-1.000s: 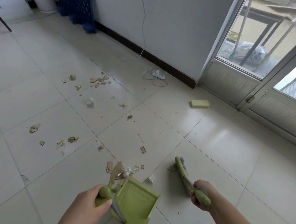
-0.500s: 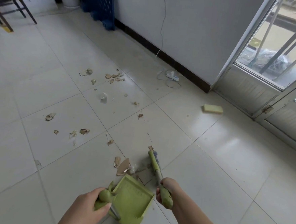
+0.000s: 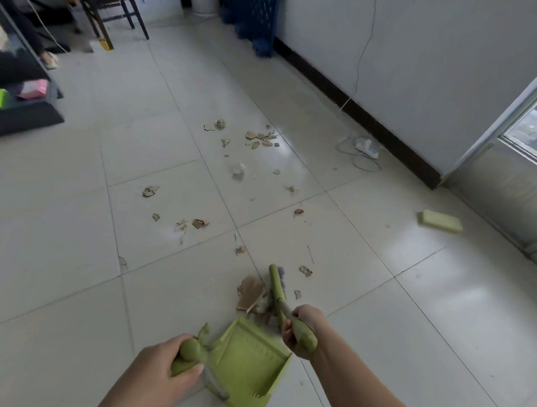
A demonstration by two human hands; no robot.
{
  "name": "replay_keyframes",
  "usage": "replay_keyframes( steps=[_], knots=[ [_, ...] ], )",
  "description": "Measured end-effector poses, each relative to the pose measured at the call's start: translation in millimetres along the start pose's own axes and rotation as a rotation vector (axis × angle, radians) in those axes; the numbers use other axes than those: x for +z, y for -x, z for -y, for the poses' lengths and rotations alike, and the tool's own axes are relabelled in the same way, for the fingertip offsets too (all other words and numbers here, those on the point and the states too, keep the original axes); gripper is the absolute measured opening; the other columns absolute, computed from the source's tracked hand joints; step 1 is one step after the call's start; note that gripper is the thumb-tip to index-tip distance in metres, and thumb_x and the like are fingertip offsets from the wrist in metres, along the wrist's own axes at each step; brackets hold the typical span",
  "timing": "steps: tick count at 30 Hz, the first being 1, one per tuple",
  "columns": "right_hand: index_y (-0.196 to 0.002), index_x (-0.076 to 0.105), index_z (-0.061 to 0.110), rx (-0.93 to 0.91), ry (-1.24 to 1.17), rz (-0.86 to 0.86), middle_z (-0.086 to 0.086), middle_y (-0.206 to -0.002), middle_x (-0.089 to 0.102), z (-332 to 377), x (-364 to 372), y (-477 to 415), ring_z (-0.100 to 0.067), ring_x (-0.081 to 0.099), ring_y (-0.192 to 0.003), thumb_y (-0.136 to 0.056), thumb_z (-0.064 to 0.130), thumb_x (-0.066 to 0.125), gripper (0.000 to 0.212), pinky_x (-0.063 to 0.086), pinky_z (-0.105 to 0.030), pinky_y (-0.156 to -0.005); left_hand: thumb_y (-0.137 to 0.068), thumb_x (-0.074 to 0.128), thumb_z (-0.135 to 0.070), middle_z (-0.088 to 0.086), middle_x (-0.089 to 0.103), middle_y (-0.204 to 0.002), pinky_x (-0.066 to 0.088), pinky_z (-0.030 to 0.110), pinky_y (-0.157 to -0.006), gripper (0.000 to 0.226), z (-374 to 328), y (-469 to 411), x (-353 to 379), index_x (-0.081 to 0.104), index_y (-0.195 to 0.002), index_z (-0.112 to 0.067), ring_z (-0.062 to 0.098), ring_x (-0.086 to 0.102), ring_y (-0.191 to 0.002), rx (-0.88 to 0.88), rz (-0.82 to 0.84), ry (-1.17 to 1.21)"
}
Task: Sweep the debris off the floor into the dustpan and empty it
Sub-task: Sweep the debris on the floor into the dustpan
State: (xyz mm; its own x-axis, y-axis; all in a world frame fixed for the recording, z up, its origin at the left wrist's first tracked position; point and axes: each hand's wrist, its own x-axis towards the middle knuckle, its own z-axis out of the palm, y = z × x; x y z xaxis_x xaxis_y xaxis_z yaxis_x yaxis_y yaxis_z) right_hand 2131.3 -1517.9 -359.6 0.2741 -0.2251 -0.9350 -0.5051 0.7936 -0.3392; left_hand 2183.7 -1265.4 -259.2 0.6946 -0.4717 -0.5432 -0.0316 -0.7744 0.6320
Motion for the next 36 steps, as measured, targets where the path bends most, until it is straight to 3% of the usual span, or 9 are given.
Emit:
replay_keyframes(
  steps=[5,9,15,20,23,28,36],
  knots=[
    [-0.111,0.044,0.003,0.039,0.008,0.014,-0.009,-0.062,0.042,-6,23,2,-0.012,0.040,-0.023,-0.096,0.007,0.030,0.020,0.037,-0.014,-0.030,-0.072,0.071,-0.032,-0.020,0.073,-0.089,0.052,0.018,-0.082,0.041,18,10,-17,0.053,-0.099,-0.058,-0.004,0.067,-0.086,-0.015,-0.045,-0.010],
    [-0.109,0.044,0.002,0.046,0.003,0.016,-0.009,-0.061,0.043,-15,38,2,-0.012,0.040,-0.023,-0.096,0.007,0.032,0.019,0.037,-0.014,-0.030,-0.079,0.071,-0.024,-0.029,0.066,-0.084,0.047,0.010,-0.070,0.020,35,15,-27,0.067,-0.088,-0.042,-0.006,0.064,-0.082,-0.023,-0.039,-0.042],
    [-0.116,0.045,0.003,0.051,-0.051,0.004,-0.010,-0.061,0.044,-35,44,10,-0.012,0.042,-0.025,-0.096,0.009,0.033,0.023,0.036,-0.015,-0.029,-0.081,0.070,-0.025,-0.015,0.070,-0.080,0.046,0.010,-0.067,0.019,59,21,-53,0.066,-0.094,-0.037,-0.005,0.063,-0.076,-0.002,-0.042,-0.028],
    [-0.119,0.045,0.004,0.076,-0.070,-0.063,-0.009,-0.061,0.045,-64,36,26,-0.012,0.042,-0.025,-0.095,0.009,0.034,0.027,0.036,-0.016,-0.027,-0.083,0.068,-0.026,-0.020,0.068,-0.078,0.044,0.013,-0.062,0.015,80,30,-79,0.066,-0.091,-0.038,-0.001,0.059,-0.063,0.015,-0.033,-0.031],
    [-0.120,0.047,0.001,0.082,-0.073,-0.094,-0.009,-0.060,0.045,-79,34,36,-0.013,0.042,-0.025,-0.095,0.010,0.035,0.029,0.036,-0.016,-0.027,-0.083,0.068,-0.026,-0.023,0.067,-0.084,0.047,0.015,-0.068,0.013,92,34,-94,0.065,-0.089,-0.038,-0.001,0.062,-0.074,0.028,-0.025,-0.039],
    [-0.130,0.045,0.000,0.072,-0.112,-0.152,-0.011,-0.060,0.045,-102,41,50,-0.014,0.042,-0.024,-0.095,0.009,0.034,0.038,0.037,-0.016,-0.028,-0.082,0.068,-0.028,-0.008,0.070,-0.081,0.050,0.023,-0.070,0.011,116,37,-118,0.066,-0.087,-0.037,0.008,0.064,-0.074,0.031,-0.002,-0.042],
    [-0.138,0.037,-0.001,0.071,-0.246,-0.157,-0.009,-0.062,0.041,-136,80,62,-0.013,0.042,-0.023,-0.095,0.007,0.029,0.044,0.036,-0.016,-0.026,-0.084,0.068,-0.023,-0.009,0.068,-0.074,0.041,0.011,-0.056,0.011,156,40,-154,0.068,-0.088,-0.033,-0.001,0.055,-0.057,0.059,-0.007,-0.054]
  ],
)
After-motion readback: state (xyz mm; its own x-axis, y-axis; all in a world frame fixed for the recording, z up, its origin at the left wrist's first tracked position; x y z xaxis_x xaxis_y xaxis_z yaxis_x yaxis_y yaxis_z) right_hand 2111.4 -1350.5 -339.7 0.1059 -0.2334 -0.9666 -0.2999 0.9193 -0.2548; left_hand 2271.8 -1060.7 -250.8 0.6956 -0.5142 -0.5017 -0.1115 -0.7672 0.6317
